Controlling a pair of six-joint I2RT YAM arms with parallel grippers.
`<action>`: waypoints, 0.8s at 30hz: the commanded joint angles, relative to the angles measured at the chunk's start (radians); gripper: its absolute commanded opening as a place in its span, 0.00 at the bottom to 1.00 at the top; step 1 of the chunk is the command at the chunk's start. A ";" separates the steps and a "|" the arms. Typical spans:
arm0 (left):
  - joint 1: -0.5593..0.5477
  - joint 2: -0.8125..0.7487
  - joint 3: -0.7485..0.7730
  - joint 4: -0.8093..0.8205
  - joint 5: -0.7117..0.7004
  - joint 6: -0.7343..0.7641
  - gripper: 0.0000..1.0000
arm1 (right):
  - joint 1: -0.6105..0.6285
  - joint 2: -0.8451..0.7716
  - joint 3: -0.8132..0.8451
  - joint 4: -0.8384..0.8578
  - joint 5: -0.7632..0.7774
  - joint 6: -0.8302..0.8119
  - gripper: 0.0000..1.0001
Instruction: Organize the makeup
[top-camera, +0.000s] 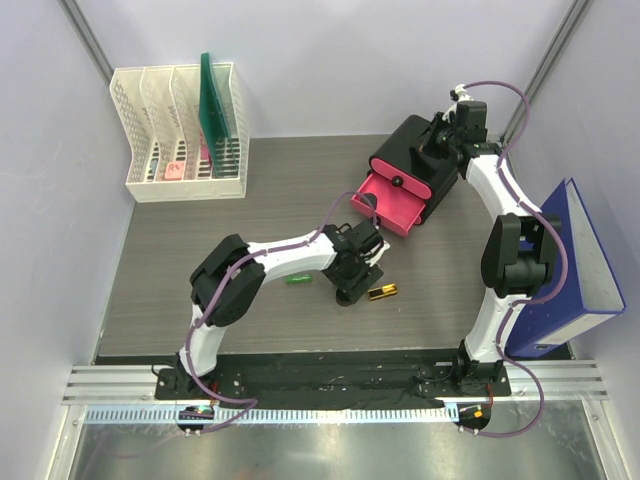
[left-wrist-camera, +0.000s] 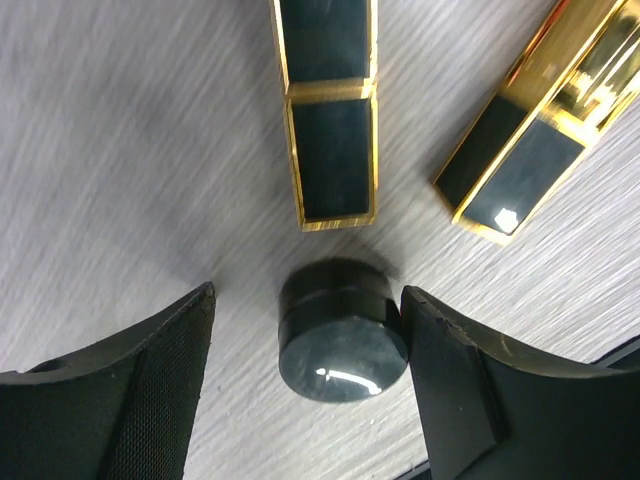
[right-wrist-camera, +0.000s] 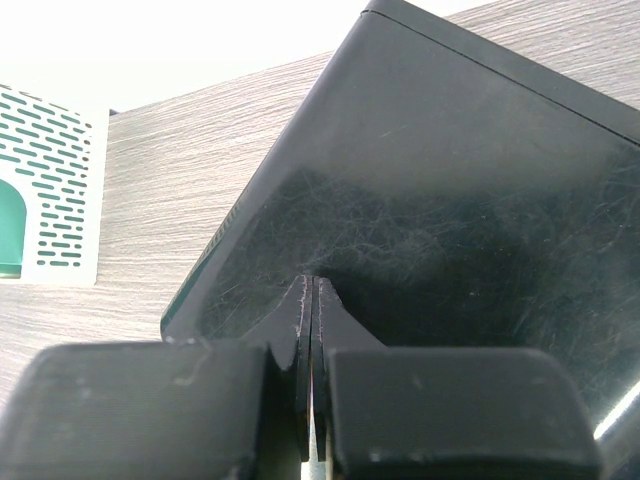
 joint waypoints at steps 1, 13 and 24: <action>-0.008 -0.049 -0.039 -0.051 -0.018 -0.020 0.75 | 0.008 0.104 -0.091 -0.322 0.071 -0.055 0.01; -0.009 -0.043 -0.022 -0.054 0.002 -0.013 0.06 | 0.007 0.104 -0.097 -0.322 0.070 -0.053 0.01; 0.021 0.032 0.331 -0.105 -0.035 -0.034 0.00 | 0.008 0.109 -0.095 -0.322 0.065 -0.050 0.01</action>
